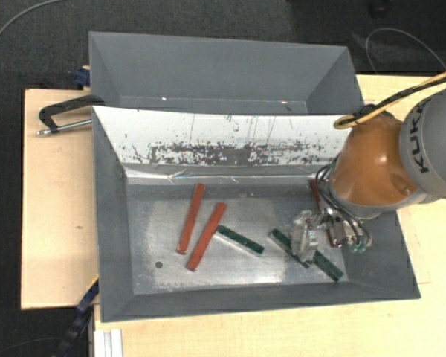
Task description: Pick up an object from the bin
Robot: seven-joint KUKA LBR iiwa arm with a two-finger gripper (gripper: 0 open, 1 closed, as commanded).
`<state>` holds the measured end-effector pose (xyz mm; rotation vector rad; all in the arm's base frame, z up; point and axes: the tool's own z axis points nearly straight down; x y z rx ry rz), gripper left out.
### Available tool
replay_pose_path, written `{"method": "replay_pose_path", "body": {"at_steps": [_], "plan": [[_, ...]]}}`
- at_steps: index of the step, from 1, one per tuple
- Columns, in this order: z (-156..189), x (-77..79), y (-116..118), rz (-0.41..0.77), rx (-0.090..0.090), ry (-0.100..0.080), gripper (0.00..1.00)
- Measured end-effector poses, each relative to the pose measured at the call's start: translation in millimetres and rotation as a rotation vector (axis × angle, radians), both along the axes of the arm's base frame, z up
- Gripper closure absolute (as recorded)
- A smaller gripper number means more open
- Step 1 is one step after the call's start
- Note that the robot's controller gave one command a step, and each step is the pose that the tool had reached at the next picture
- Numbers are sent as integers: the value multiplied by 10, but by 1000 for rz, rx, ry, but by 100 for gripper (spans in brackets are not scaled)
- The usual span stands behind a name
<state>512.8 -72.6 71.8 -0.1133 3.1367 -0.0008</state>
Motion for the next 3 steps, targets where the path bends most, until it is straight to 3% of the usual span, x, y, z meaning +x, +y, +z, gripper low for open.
{"method": "replay_pose_path", "body": {"at_steps": [1,2,3], "plan": [[-7,-4,3,0,0,1,0],[-14,-201,197,-249,3,5,0],[-11,-197,188,-248,2,3,100]]}}
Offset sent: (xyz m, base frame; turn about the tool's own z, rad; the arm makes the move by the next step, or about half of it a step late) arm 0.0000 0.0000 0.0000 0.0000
